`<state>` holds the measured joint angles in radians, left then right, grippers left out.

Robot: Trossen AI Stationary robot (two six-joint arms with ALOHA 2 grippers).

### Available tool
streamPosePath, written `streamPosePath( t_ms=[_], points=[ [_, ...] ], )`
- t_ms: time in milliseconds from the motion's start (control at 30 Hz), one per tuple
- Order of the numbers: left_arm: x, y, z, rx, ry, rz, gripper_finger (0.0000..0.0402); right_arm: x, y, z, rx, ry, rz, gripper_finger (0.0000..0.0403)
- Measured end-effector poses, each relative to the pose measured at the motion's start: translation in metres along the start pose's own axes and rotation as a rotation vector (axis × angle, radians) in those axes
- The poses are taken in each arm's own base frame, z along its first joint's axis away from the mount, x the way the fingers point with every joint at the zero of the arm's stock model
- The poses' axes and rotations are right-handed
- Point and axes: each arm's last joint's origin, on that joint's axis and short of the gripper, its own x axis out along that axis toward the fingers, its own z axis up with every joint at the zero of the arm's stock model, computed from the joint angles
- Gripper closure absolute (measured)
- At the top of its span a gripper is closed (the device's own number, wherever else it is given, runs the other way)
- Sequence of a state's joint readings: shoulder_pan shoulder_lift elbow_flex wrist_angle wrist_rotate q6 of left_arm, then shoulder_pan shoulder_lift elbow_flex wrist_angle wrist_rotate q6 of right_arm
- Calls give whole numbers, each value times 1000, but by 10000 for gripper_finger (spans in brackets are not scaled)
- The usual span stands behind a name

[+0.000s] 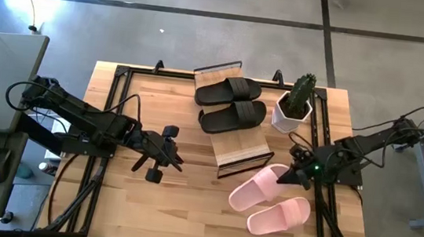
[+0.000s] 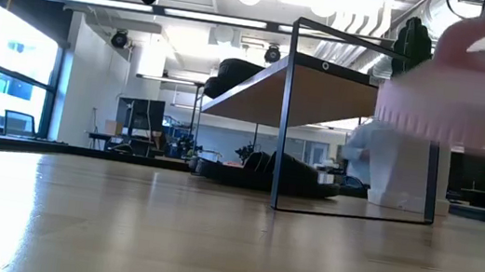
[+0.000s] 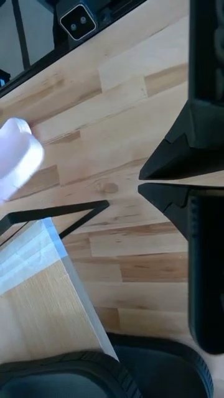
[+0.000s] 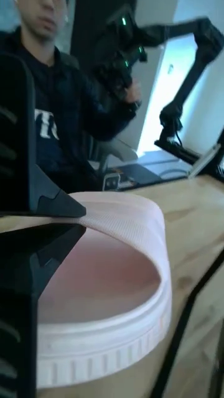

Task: Pick and place slides into the shelf
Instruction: Put the pink slide under the shelf

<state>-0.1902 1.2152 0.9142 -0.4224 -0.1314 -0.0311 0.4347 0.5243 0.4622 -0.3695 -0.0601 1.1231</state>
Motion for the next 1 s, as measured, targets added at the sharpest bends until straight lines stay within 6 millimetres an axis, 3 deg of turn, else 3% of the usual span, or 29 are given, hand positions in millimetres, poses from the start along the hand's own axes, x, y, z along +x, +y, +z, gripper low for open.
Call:
streamPosePath(
  t_ms=[533, 700, 867, 1000],
  points=[
    [0, -1, 1, 23, -11, -26, 392, -6, 28, 10, -141, -60, 299, 403],
    [-2, -10, 3, 182, -42, 113, 392, -8, 34, 15, -191, -152, 335, 403],
    [-10, -31, 7, 372, -91, 336, 392, -8, 33, 20, -205, -243, 299, 403],
    [-18, -50, 11, 543, -140, 414, 392, -5, 36, 27, -242, -305, 320, 403]
  ],
)
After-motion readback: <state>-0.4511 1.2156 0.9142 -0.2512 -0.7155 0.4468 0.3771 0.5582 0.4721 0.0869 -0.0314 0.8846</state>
